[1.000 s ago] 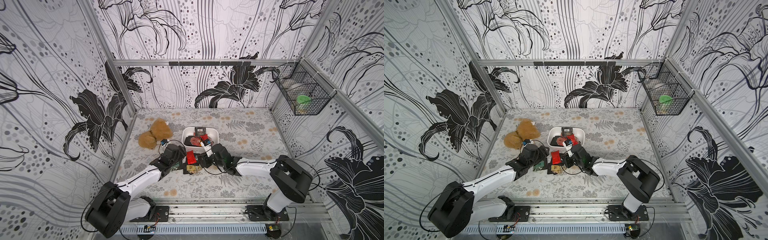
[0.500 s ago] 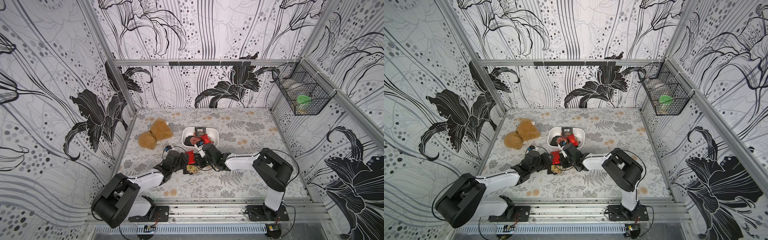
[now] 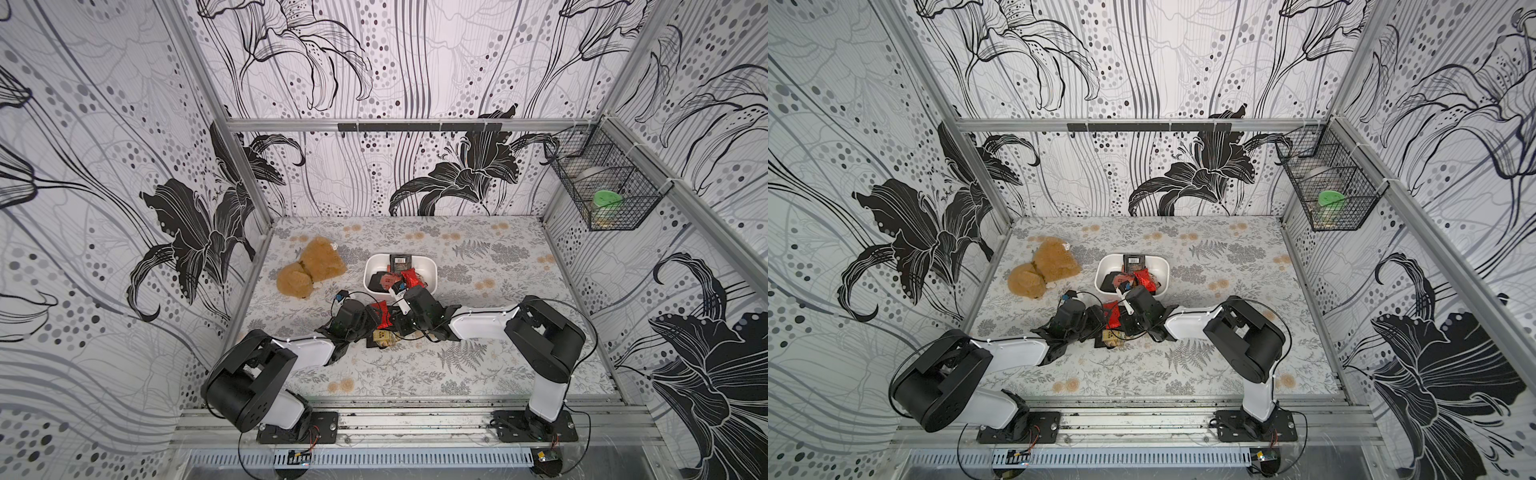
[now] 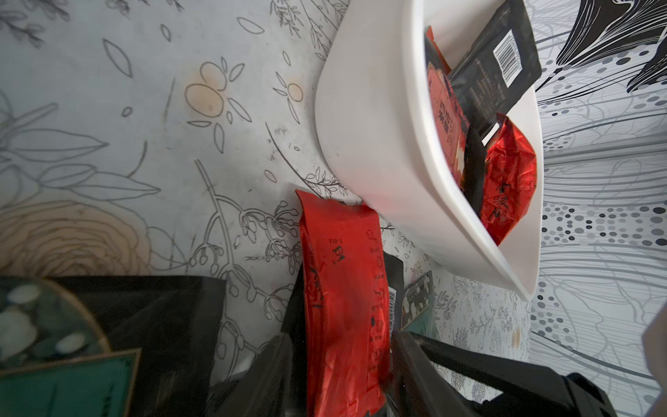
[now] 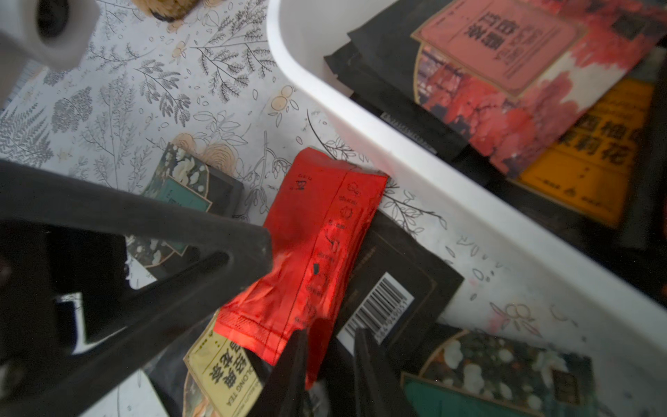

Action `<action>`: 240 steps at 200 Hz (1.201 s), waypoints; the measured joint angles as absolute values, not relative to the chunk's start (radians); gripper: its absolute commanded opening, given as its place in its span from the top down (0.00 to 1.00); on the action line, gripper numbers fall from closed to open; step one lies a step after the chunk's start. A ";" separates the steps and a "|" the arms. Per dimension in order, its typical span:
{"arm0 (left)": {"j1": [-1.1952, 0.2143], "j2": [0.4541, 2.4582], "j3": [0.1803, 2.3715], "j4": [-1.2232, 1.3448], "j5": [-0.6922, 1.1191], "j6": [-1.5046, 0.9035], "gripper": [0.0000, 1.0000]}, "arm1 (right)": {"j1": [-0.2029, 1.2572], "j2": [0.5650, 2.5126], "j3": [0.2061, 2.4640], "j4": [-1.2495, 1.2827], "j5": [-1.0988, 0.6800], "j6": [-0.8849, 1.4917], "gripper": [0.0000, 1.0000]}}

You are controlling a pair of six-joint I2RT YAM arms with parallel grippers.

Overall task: Put the tea bags into the storage box
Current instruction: Pick up the tea bag from the center of the board.

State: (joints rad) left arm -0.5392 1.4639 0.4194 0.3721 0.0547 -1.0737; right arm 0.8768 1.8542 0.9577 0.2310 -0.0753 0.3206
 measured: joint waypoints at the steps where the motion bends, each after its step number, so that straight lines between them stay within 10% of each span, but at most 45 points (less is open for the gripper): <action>1: -0.540 1.465 0.420 0.373 0.056 -1.074 0.52 | 0.877 1.854 0.958 0.231 -0.075 0.320 0.72; 157: -0.557 1.517 0.419 0.454 0.072 -1.122 0.60 | 0.877 1.868 0.967 0.224 -0.110 0.321 0.72; 240: -0.562 1.549 0.413 0.488 0.076 -1.135 0.82 | 0.883 1.879 0.977 0.223 -0.120 0.320 0.73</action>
State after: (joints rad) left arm -0.5621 1.5494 0.4126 0.4877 0.0761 -1.1351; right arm 0.8825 1.8790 0.9768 0.2234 -0.1204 0.3202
